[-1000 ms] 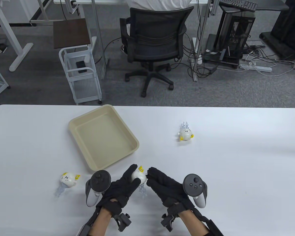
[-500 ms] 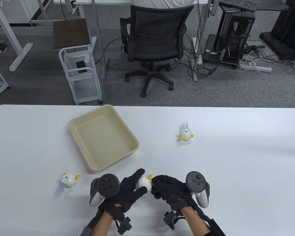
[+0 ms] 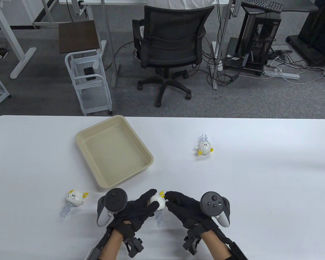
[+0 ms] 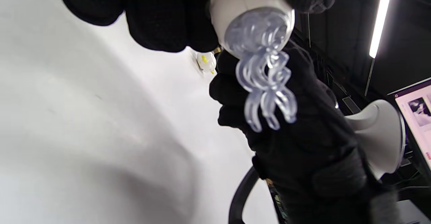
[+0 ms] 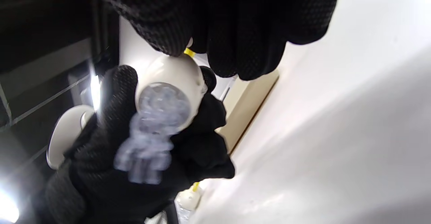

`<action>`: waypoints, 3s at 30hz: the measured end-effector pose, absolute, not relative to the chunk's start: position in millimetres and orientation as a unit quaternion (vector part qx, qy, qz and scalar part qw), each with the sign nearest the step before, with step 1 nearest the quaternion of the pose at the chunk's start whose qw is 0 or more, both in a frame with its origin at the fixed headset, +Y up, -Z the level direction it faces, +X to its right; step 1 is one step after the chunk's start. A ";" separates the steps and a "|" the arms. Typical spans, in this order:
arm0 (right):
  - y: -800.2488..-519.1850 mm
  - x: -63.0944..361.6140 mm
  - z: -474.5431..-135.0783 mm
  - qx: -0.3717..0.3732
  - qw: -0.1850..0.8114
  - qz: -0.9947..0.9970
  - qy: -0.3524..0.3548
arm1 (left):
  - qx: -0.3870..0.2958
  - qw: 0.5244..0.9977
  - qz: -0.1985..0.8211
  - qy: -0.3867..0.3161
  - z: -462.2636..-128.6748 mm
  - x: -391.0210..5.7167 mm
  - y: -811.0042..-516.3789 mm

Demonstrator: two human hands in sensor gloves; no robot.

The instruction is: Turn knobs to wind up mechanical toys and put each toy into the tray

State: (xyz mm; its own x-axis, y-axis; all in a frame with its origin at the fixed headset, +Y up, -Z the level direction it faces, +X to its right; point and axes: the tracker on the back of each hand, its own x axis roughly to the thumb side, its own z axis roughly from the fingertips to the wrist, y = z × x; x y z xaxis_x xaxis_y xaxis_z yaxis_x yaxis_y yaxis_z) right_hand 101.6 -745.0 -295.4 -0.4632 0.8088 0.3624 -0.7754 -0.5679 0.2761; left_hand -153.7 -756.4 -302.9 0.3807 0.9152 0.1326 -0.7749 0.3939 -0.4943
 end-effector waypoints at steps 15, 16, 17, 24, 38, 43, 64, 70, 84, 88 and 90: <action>-765.6 99.9 -296.7 0.056 0.612 0.776 0.143 | -0.118 0.847 0.460 -0.237 -293.3 -145.6 -740.9; -765.0 100.1 -296.5 0.053 0.613 0.774 0.149 | -0.115 0.850 0.456 -0.238 -293.0 -145.5 -740.5; -763.8 100.8 -296.1 0.064 0.605 0.781 0.141 | -0.117 0.848 0.459 -0.238 -293.3 -145.8 -741.1; -751.7 96.7 -288.0 0.168 0.521 0.835 0.052 | -0.151 0.828 0.507 -0.188 -298.0 -154.5 -748.9; -753.2 98.9 -290.1 0.111 0.539 0.832 0.071 | -0.209 0.801 0.522 -0.205 -298.0 -150.7 -755.8; -764.7 107.0 -295.8 0.018 0.613 0.774 0.158 | -0.159 0.800 0.538 -0.212 -293.8 -137.0 -752.6; -745.3 105.2 -291.2 0.156 0.481 0.862 0.024 | -0.215 0.785 0.554 -0.174 -305.6 -143.8 -756.1; -763.6 111.8 -296.0 0.023 0.615 0.778 0.127 | -0.152 0.834 0.483 -0.218 -300.9 -134.1 -743.1; -754.9 114.8 -299.0 0.124 0.588 0.795 0.081 | -0.158 0.820 0.513 -0.200 -307.8 -137.1 -741.5; -748.9 115.7 -300.2 0.168 0.574 0.798 0.071 | -0.172 0.797 0.546 -0.190 -310.4 -140.1 -742.8; -744.7 115.7 -299.9 0.182 0.547 0.815 0.055 | -0.178 0.792 0.553 -0.189 -311.3 -140.7 -744.7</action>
